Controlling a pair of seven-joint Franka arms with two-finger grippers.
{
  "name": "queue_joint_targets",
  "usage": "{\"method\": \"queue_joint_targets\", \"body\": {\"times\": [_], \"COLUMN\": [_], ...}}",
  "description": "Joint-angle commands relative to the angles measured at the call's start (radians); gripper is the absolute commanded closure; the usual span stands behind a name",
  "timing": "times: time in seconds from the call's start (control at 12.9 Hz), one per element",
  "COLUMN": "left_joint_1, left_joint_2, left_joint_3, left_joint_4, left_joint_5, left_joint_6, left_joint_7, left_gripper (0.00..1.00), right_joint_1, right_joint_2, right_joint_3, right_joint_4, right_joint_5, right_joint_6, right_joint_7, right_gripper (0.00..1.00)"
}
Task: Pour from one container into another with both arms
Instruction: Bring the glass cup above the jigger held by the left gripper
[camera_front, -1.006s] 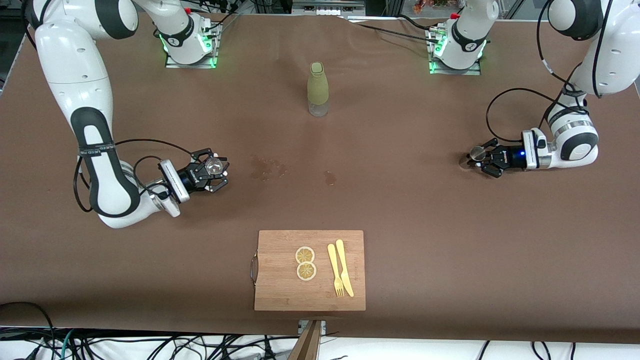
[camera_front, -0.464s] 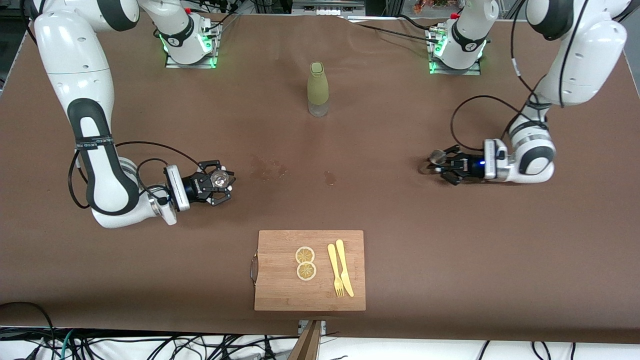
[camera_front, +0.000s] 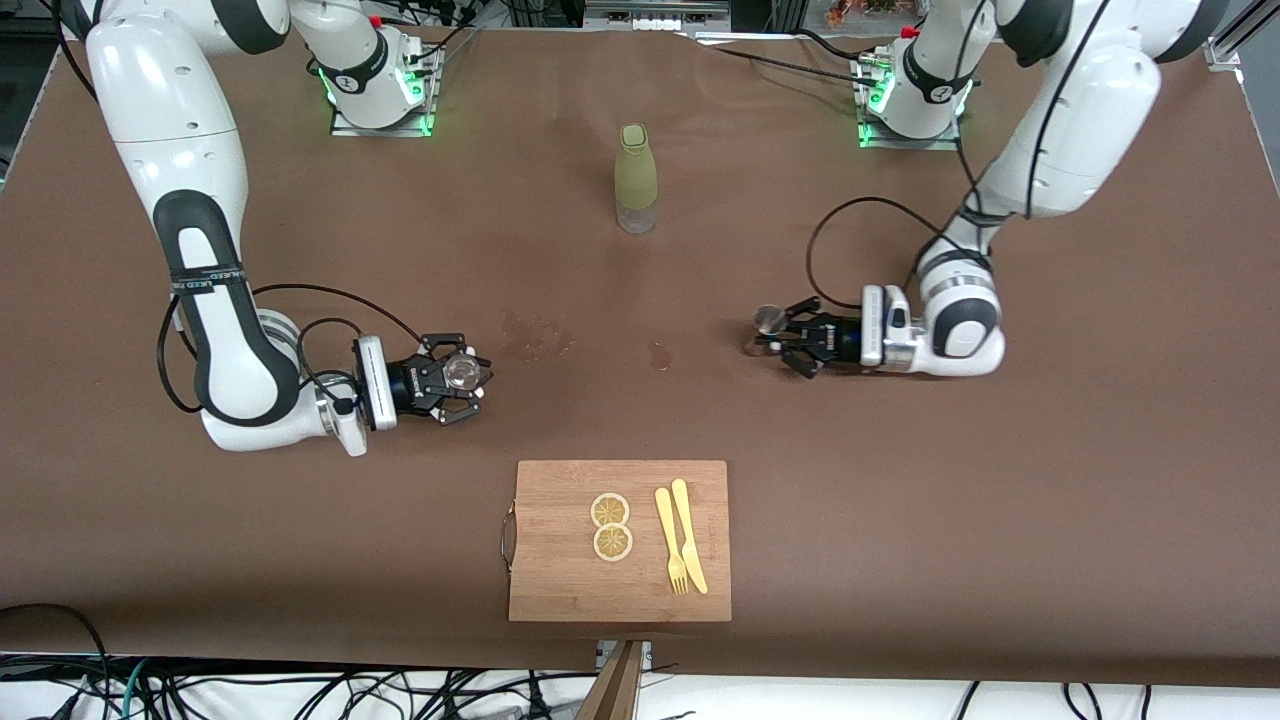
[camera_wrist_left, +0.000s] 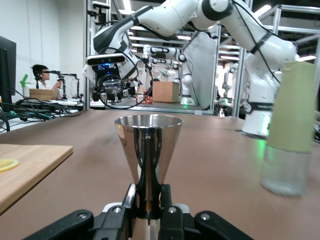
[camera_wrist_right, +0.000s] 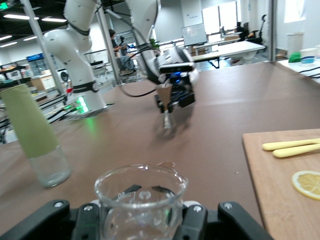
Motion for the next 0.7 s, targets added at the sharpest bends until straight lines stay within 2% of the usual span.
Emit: {"method": "queue_joint_targets", "body": {"times": [0.0,0.23,0.62], "left_joint_1": [-0.069,-0.175,-0.330], "left_joint_2": [0.019,0.022,0.086], "left_joint_3": [0.000,0.000,0.000], "left_joint_4": [0.012,0.042,0.142], "left_joint_5": [-0.122,-0.233,-0.389], "left_joint_6": [0.041,0.109,0.199], "left_joint_7": [0.049,0.048,0.043], "left_gripper": [1.00,1.00,1.00], "right_joint_1": [0.040,0.061,0.061], "right_joint_2": [-0.044,-0.059,-0.136], "right_joint_3": [-0.002,0.023,0.084], "right_joint_4": [-0.055,-0.082,-0.255], "right_joint_5": [0.099,0.147,0.170], "right_joint_6": [0.107,0.195,0.195], "right_joint_7": [-0.006,-0.007,-0.067], "right_gripper": [0.81,0.81,0.81]}}
